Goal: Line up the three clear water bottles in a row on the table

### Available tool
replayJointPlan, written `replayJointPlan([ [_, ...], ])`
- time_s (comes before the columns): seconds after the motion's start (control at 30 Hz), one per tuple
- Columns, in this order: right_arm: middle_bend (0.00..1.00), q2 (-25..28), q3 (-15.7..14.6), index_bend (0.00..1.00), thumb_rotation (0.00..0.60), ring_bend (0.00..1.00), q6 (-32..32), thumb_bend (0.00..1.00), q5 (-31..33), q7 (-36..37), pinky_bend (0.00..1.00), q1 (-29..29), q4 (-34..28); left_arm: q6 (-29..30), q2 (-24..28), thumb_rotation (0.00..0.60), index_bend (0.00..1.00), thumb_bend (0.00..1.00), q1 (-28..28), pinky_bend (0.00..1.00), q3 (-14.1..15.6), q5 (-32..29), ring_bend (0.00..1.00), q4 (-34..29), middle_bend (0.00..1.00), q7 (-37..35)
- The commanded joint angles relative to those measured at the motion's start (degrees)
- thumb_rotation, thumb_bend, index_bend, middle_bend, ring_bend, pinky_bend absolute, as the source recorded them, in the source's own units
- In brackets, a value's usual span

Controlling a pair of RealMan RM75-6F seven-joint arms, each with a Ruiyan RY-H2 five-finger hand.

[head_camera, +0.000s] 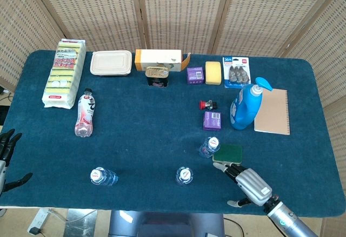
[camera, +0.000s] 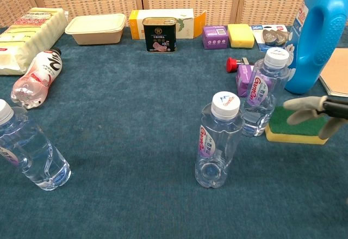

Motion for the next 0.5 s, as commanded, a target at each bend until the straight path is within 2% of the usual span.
replayJointPlan([
  [0.03,0.18,-1.77,0.9,0.06,0.6,0.15,-1.77,0.0,1.69,-1.61,0.29,1.17,-0.96,-0.07,0.06,0.6,0.0,0.04,-0.01,0.02,0.0,-0.01,0.0,0.05,0.0,-0.21],
  [0.5,0.19,-7.82,3.27,0.06,0.6,0.18,-6.49,0.0,6.25,-2.73,0.34,5.86,-5.71,-0.24,0.52,0.6,0.0,0.04,-0.02,0.02,-0.12,-0.15,0.0,0.42,0.0,-1.98],
])
